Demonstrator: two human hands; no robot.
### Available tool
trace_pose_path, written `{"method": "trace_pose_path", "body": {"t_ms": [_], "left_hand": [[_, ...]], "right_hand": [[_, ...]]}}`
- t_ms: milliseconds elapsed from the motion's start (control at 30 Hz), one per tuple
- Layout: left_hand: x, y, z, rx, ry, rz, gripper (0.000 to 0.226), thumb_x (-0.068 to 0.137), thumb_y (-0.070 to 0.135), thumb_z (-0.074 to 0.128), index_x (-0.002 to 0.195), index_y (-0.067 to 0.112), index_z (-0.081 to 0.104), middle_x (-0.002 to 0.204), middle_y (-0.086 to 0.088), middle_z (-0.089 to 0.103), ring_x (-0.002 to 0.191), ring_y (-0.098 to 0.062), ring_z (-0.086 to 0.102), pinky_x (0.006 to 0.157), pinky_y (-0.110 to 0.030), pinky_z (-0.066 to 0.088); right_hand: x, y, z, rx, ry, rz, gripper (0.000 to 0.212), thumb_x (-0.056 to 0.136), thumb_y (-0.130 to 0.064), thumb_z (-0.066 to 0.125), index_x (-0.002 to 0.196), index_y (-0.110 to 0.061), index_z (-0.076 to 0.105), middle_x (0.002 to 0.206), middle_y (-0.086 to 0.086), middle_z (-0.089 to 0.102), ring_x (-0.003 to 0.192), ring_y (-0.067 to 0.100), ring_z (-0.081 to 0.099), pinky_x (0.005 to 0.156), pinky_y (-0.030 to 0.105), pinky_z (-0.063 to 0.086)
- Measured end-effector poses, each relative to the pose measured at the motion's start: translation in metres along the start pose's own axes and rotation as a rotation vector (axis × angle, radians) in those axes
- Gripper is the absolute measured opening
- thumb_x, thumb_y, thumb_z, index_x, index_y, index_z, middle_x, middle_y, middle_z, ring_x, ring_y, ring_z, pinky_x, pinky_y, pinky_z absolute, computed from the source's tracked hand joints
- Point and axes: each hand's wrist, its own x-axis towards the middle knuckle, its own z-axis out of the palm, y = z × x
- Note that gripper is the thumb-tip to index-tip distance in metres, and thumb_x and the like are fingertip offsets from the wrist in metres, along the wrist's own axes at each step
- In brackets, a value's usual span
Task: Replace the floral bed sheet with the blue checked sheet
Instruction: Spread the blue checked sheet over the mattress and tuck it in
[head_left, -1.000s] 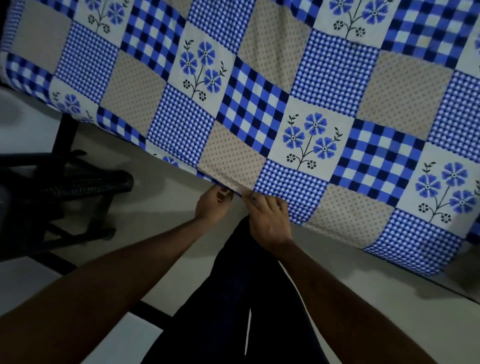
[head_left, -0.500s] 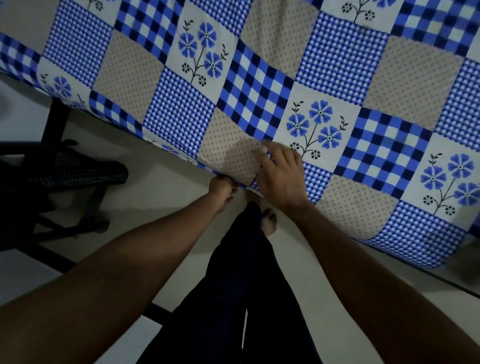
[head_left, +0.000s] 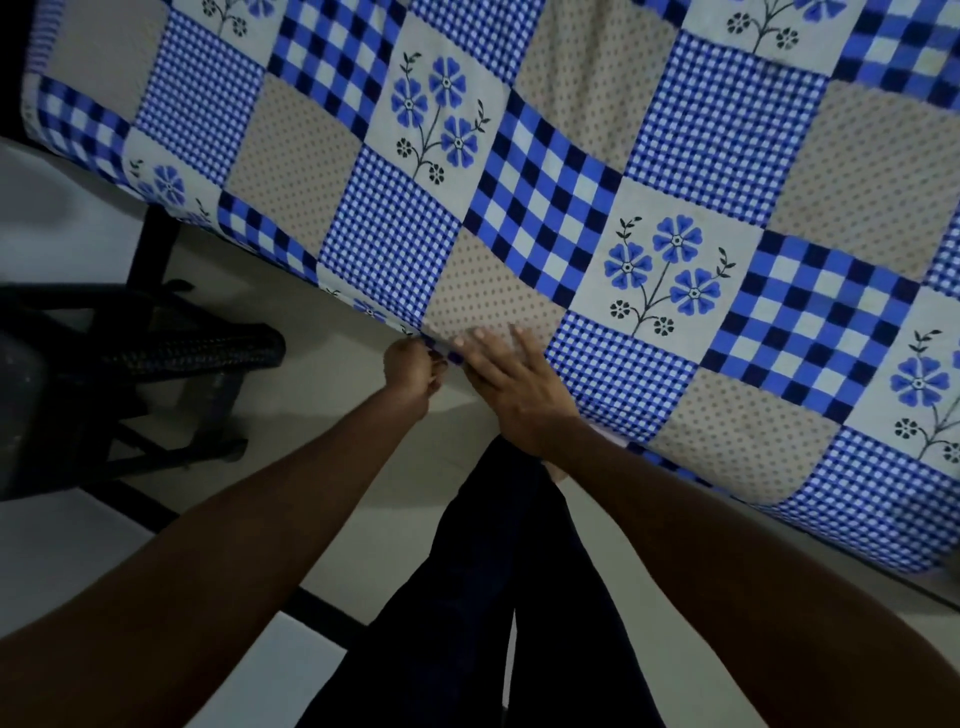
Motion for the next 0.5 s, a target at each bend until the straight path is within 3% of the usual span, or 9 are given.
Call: {"method": "trace_pose_path", "body": {"t_ms": [100, 167, 233, 300, 433, 500], "left_hand": [[0.013, 0.015, -0.017, 0.046, 0.341, 0.203, 0.018, 0.087, 0.021, 0.052, 0.083, 0.005, 0.060, 0.077, -0.016, 0.063, 0.066, -0.031, 0.058, 0.059, -0.038, 0.044], [0.001, 0.026, -0.019, 0.122, 0.447, 0.435, 0.019, 0.097, 0.024, 0.052, 0.092, 0.005, 0.053, 0.084, -0.011, 0.057, 0.070, -0.025, 0.051, 0.065, -0.031, 0.038], [-0.007, 0.037, -0.018, 0.216, 0.430, 0.761, 0.018, 0.099, 0.022, 0.050, 0.088, 0.010, 0.044, 0.079, -0.007, 0.046, 0.067, -0.020, 0.042, 0.064, -0.025, 0.032], [-0.014, 0.054, -0.011, 0.262, 0.361, 0.968, 0.018, 0.100, 0.021, 0.050, 0.086, 0.011, 0.044, 0.079, -0.004, 0.041, 0.066, -0.018, 0.037, 0.065, -0.025, 0.032], [-0.020, 0.091, 0.020, 0.270, 0.265, 1.152, 0.022, 0.102, 0.024, 0.047, 0.092, 0.005, 0.053, 0.087, -0.008, 0.049, 0.076, -0.026, 0.045, 0.072, -0.039, 0.043], [-0.019, 0.111, 0.037, 0.273, 0.249, 1.225, 0.023, 0.102, 0.024, 0.048, 0.097, 0.003, 0.056, 0.093, -0.011, 0.054, 0.082, -0.026, 0.050, 0.075, -0.040, 0.045]], "right_hand": [[0.009, 0.003, -0.011, 0.098, -0.057, -0.194, 0.062, 0.093, -0.022, 0.048, 0.154, -0.025, 0.033, 0.168, 0.002, 0.005, 0.154, 0.027, -0.005, 0.121, 0.058, -0.001], [0.012, 0.016, -0.028, 0.365, 0.099, -0.143, 0.056, 0.090, -0.011, 0.052, 0.146, -0.018, 0.049, 0.163, 0.006, 0.026, 0.152, 0.027, 0.017, 0.122, 0.054, 0.017], [0.013, 0.044, -0.045, 0.460, 0.363, 0.050, 0.048, 0.090, -0.011, 0.053, 0.138, -0.011, 0.056, 0.153, 0.011, 0.044, 0.144, 0.031, 0.037, 0.117, 0.055, 0.031], [0.014, 0.086, -0.059, 0.402, 0.476, 0.333, 0.046, 0.094, -0.021, 0.050, 0.139, -0.014, 0.053, 0.152, 0.014, 0.044, 0.141, 0.033, 0.039, 0.114, 0.057, 0.032], [0.018, 0.159, -0.065, 0.392, 0.364, 0.973, 0.057, 0.102, -0.042, 0.039, 0.154, -0.020, 0.031, 0.166, 0.010, 0.016, 0.153, 0.031, 0.011, 0.120, 0.060, 0.009], [0.033, 0.168, -0.062, 0.391, 0.301, 1.084, 0.062, 0.104, -0.050, 0.027, 0.159, -0.022, 0.018, 0.167, 0.008, 0.006, 0.154, 0.030, 0.002, 0.119, 0.064, 0.004]]}}
